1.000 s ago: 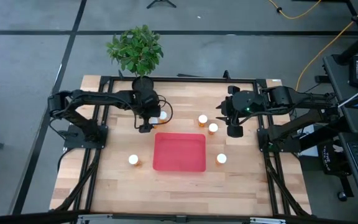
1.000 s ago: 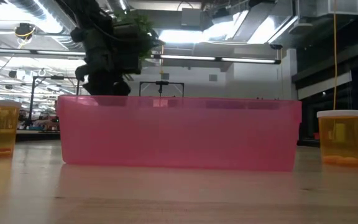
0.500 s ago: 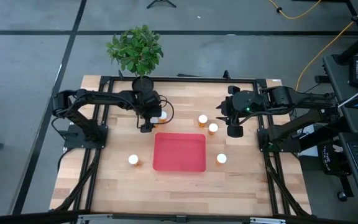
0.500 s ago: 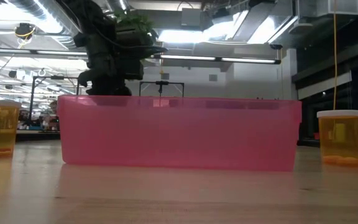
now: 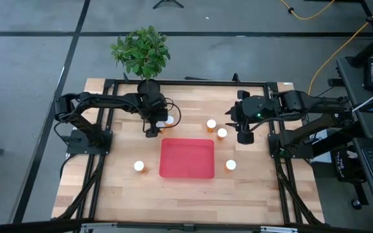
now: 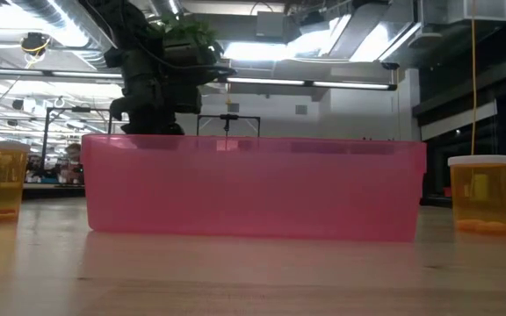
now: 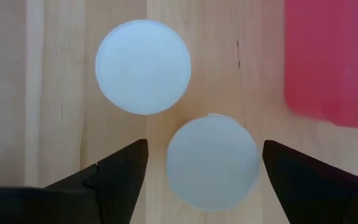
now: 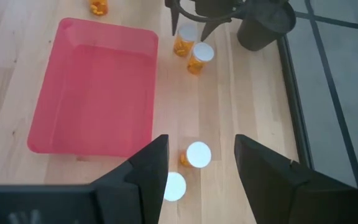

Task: Pick and place pill bottles into a basket
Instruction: Put the orange pill bottle into the bin

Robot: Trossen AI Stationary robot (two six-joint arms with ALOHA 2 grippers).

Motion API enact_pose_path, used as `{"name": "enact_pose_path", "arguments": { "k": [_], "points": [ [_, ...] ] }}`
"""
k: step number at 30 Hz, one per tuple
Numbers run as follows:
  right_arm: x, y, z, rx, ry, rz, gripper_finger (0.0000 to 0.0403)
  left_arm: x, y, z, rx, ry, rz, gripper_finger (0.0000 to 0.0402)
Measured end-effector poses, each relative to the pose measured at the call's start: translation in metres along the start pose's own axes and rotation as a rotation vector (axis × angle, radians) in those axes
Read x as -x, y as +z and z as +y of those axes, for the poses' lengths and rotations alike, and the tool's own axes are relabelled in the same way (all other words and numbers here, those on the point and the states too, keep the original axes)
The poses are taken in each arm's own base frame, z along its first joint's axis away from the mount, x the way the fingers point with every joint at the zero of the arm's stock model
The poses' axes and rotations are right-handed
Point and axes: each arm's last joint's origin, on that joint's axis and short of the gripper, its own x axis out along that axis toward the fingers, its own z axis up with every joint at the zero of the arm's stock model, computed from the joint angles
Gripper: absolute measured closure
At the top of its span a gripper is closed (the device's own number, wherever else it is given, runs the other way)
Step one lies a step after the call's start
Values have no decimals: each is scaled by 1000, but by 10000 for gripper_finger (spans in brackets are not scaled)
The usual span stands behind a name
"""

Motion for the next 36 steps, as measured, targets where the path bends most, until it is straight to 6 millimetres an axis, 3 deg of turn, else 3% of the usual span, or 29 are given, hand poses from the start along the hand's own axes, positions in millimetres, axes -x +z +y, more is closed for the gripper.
{"name": "enact_pose_path", "arguments": {
  "k": [6,13,36],
  "points": [
    [0,0,1,-8,3,0,218,-2,-1,0,-11,7,-16,91],
    [0,-1,1,-17,4,9,218,-17,-19,-4,40,-6,10,91],
    [0,0,1,4,3,2,218,-6,-15,-4,38,26,-57,95]
  ]
}}
